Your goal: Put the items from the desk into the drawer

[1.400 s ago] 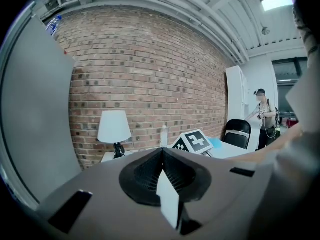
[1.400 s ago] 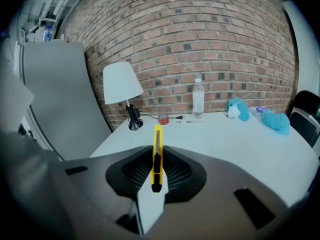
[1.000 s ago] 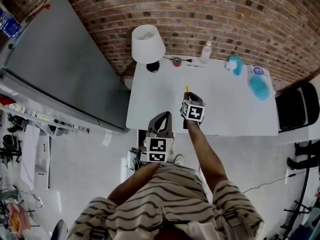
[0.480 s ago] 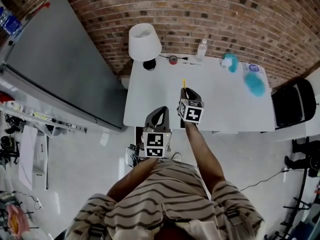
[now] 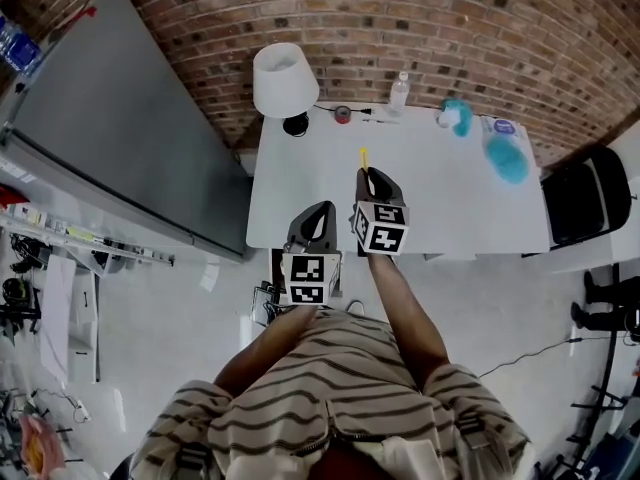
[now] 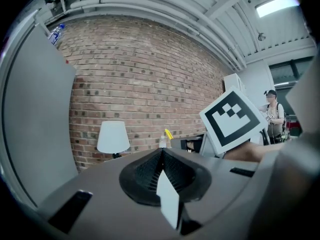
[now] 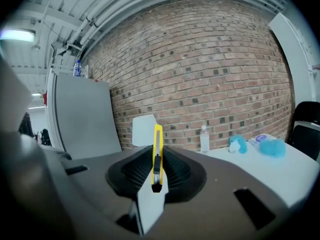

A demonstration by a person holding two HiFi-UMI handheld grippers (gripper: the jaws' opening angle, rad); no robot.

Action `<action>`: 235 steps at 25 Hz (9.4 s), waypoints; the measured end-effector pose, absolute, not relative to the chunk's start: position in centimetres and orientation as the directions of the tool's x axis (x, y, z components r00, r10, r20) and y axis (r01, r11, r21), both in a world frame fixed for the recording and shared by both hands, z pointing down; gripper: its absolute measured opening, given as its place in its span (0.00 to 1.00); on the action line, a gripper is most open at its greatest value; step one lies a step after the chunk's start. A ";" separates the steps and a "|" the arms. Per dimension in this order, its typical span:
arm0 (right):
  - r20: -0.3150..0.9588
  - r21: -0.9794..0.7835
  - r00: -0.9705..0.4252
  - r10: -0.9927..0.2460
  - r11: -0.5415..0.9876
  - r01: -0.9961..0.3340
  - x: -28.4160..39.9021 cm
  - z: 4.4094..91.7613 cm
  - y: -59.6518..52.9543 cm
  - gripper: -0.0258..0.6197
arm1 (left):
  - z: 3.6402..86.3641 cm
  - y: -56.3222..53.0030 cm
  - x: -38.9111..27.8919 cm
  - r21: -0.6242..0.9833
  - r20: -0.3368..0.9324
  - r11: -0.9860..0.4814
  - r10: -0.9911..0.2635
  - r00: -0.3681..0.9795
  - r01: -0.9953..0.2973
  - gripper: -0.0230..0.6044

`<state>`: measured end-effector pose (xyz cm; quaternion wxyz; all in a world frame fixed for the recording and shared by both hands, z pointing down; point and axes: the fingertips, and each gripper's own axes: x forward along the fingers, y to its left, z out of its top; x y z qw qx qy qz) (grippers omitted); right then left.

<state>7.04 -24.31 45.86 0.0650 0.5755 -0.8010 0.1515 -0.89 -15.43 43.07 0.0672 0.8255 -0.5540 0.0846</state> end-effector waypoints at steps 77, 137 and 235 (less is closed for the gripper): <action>0.060 -0.105 -0.429 -0.901 0.421 -0.901 4.3 35.1 -15.9 0.14 | 35.4 -15.3 -3.2 0.019 0.044 -0.335 -0.941 0.335 -0.942 0.05; 0.548 -0.020 -0.603 -0.579 0.712 -0.702 -9.0 59.1 -9.2 0.14 | 55.4 -9.4 -14.4 0.204 0.428 -0.078 -0.889 0.161 -0.976 0.05; 0.986 0.087 -0.156 -0.064 0.985 0.146 -10.0 104.5 -2.5 0.14 | 70.5 -4.7 -17.1 0.278 0.590 0.016 -0.792 0.157 -0.960 0.05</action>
